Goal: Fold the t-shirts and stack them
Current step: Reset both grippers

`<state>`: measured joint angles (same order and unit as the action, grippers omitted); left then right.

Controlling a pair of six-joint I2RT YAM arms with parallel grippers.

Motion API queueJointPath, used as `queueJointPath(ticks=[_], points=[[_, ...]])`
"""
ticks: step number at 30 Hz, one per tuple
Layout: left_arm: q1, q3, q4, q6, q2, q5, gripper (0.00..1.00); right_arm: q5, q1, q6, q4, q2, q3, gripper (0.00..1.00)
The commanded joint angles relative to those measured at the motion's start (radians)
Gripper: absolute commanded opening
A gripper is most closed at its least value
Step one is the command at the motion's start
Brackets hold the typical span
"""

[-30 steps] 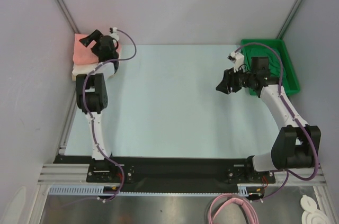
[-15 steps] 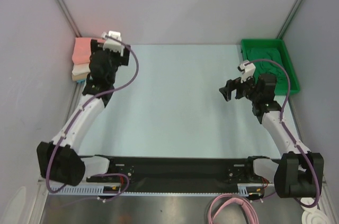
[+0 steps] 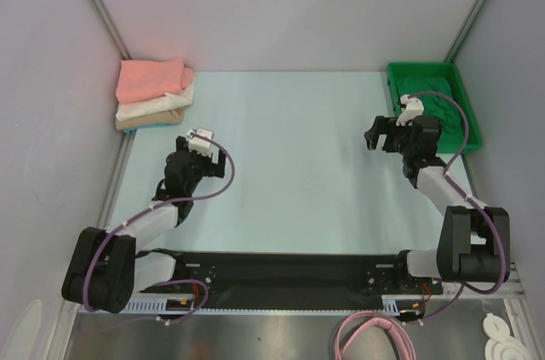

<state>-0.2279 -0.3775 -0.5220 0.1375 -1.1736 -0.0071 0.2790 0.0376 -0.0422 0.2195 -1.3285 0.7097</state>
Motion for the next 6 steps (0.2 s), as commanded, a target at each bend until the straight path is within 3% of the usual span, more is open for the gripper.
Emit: queueJointPath(ticks=[1,6], points=[[-0.001,0.045,-0.208,-0.019,0.049,0.104,1.0,-0.014,0.016,-0.021,0.052,0.002,0.037,1.0],[-0.001,0.116,-0.262,0.034,0.062,0.148,1.0,-0.055,0.038,-0.025,0.027,0.012,0.067,1.0]])
